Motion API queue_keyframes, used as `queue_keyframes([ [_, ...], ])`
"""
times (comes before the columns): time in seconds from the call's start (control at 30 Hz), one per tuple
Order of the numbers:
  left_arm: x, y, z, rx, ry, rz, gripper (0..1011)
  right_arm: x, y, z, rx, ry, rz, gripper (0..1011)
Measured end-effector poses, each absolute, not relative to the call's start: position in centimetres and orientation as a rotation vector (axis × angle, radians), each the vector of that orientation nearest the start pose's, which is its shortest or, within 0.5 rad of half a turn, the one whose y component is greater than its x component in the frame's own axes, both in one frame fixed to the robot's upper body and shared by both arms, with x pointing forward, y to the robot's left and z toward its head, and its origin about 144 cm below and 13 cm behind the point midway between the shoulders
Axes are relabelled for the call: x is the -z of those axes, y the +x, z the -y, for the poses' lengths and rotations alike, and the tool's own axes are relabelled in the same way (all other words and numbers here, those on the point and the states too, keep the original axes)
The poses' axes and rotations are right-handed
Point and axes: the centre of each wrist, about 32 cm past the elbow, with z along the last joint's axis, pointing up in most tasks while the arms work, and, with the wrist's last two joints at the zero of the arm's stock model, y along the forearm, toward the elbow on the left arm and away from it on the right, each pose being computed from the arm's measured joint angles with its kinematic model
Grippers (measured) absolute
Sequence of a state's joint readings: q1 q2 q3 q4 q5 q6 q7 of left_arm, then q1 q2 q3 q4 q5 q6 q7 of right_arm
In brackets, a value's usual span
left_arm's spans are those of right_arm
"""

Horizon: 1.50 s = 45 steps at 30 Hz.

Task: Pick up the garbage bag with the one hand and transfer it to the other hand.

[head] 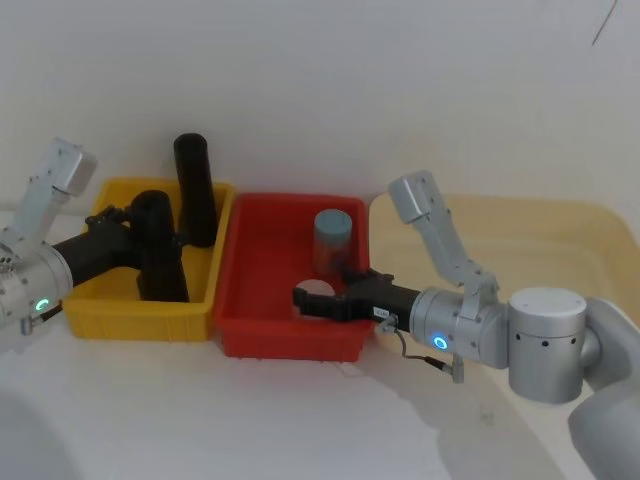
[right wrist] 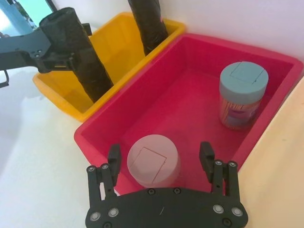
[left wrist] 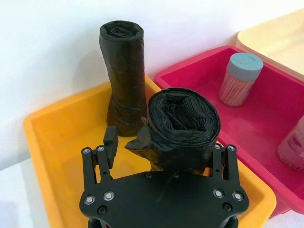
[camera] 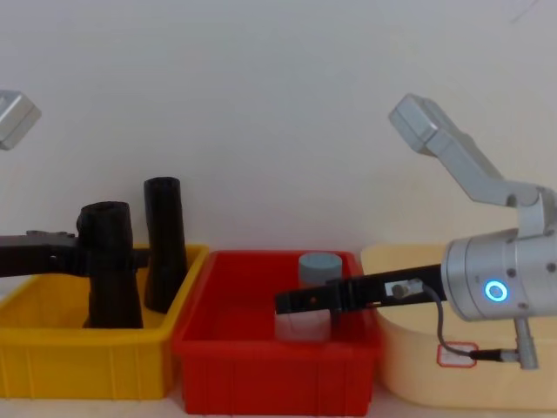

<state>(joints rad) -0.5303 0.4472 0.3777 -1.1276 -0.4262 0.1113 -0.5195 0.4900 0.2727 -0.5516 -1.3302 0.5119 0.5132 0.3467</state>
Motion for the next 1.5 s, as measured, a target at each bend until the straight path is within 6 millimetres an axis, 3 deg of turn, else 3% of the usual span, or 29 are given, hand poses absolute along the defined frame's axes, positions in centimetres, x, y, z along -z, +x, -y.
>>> queue_keyframes([
  [0.83, -119.97, 58.84, -31.79, -0.938, 0.201, -0.047, 1001, -119.7, 55.93, 16.52, 0.757, -0.311, -0.346, 995],
  [1.0, -119.97, 58.84, -31.79, -0.938, 0.201, -0.047, 1001, -119.67, 55.92, 16.49, 0.759, -0.307, -0.344, 907],
  [1.27, -119.97, 58.84, -31.79, -0.938, 0.201, -0.047, 1001, -119.65, 55.92, 16.46, 0.761, -0.303, -0.341, 666],
  [1.5, -119.97, 58.84, -31.79, -0.938, 0.201, -0.047, 1001, -119.63, 55.91, 16.46, 0.763, -0.301, -0.34, 659],
])
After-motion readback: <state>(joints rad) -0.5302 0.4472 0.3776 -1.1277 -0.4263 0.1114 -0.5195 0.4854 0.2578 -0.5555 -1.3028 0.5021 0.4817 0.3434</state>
